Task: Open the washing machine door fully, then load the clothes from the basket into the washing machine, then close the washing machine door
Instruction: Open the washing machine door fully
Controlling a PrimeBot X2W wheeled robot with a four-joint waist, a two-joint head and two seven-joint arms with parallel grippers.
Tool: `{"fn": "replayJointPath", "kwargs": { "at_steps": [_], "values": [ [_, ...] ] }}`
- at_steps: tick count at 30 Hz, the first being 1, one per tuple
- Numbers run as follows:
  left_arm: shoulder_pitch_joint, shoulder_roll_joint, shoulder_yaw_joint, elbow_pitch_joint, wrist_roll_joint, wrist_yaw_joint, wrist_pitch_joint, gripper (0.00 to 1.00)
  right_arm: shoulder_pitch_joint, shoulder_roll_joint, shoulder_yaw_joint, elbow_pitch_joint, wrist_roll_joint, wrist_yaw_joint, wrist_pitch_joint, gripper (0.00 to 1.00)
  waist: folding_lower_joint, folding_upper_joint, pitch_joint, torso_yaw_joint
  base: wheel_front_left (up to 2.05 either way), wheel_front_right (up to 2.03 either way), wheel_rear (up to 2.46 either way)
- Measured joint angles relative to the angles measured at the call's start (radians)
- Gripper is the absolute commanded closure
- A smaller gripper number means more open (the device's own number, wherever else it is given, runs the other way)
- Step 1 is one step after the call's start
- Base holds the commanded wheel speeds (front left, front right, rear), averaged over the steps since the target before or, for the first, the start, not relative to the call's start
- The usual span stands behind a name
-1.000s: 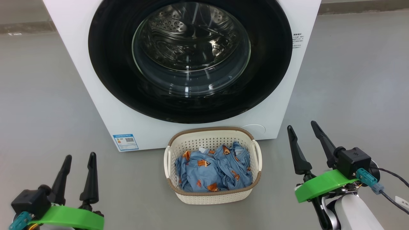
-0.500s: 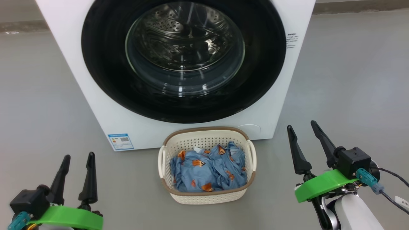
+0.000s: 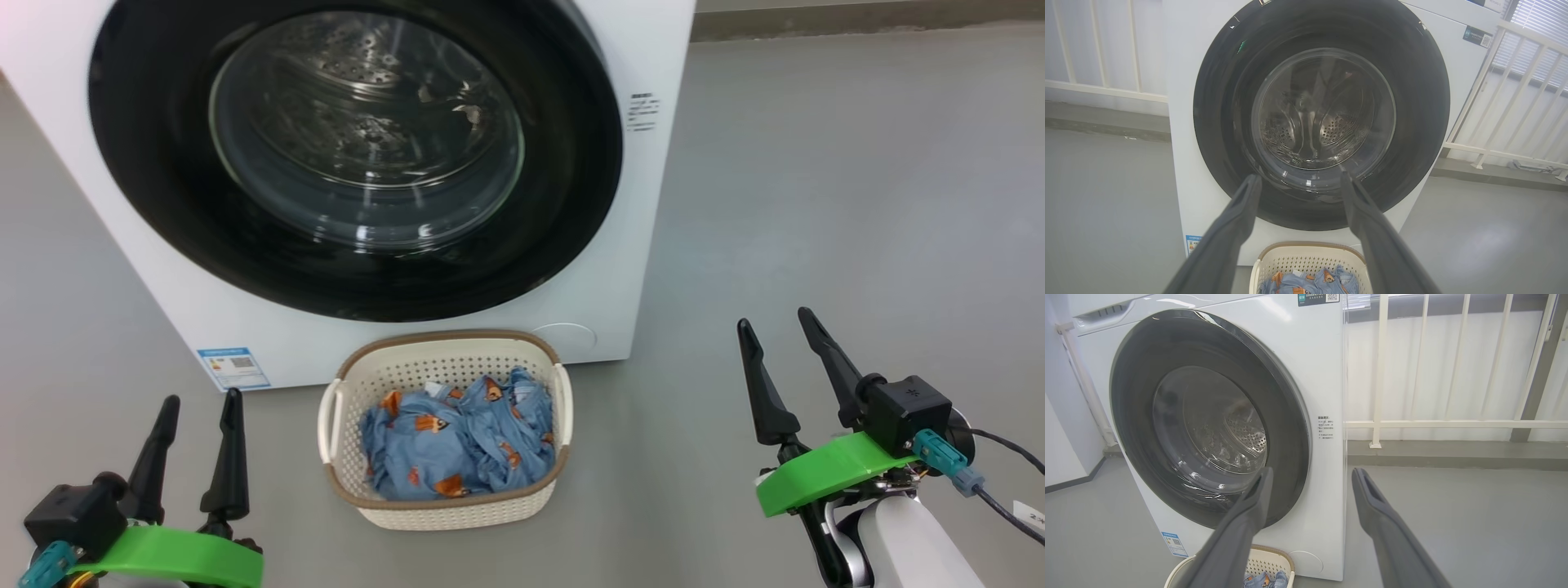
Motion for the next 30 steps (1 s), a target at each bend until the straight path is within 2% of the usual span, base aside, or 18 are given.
{"fn": "replayJointPath", "kwargs": {
  "at_steps": [7, 30],
  "values": [
    [0.000, 0.000, -0.002, 0.000, -0.002, 0.000, 0.000, 0.00, 0.000, -0.002, -0.001, 0.000, 0.000, 0.000, 0.000, 0.00, 0.0000, 0.0000, 0.000, -0.001, 0.39, 0.39, -0.78],
    [0.000, 0.001, -0.002, 0.000, -0.006, 0.000, 0.000, 0.00, 0.000, -0.002, -0.003, 0.000, 0.000, 0.000, 0.000, 0.00, 0.0000, 0.0000, 0.000, -0.003, 0.00, 0.00, -0.01]
  ]
}}
